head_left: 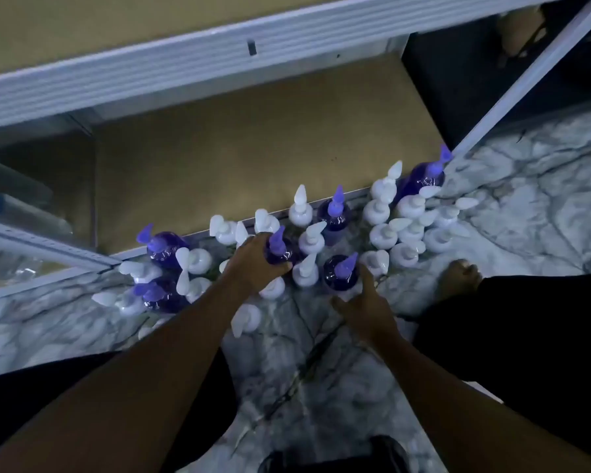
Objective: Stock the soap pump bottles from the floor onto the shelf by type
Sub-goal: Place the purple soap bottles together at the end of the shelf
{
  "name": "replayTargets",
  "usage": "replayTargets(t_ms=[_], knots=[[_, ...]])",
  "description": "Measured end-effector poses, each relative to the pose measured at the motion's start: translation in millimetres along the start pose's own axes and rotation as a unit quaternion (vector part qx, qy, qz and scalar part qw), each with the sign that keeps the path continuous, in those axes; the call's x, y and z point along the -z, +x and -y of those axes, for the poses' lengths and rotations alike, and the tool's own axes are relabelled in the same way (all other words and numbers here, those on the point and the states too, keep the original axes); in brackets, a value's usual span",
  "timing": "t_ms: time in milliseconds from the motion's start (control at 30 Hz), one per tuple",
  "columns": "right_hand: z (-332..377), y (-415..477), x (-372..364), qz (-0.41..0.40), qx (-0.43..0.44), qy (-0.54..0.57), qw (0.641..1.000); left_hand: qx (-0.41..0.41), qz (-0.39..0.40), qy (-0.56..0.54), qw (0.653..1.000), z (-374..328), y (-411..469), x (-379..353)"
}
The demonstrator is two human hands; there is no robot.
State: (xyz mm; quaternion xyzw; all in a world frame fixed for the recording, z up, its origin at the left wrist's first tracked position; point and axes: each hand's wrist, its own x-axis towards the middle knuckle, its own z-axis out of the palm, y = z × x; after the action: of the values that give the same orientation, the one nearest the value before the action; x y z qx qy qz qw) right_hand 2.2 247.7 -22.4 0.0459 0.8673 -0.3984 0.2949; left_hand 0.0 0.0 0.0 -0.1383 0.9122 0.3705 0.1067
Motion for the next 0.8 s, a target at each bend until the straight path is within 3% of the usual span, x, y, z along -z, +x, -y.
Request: replayTargets(t_ms=[500,800], knots=[[-9,41,1,-0.004,0.03,-0.05,0.998,0.067,0.06,0.089,0.992,13,37,-14],[-4,34,12,-0.01,0.067,-0.079,0.995,0.063,0.036,0.08,0.994,3,28,-7]])
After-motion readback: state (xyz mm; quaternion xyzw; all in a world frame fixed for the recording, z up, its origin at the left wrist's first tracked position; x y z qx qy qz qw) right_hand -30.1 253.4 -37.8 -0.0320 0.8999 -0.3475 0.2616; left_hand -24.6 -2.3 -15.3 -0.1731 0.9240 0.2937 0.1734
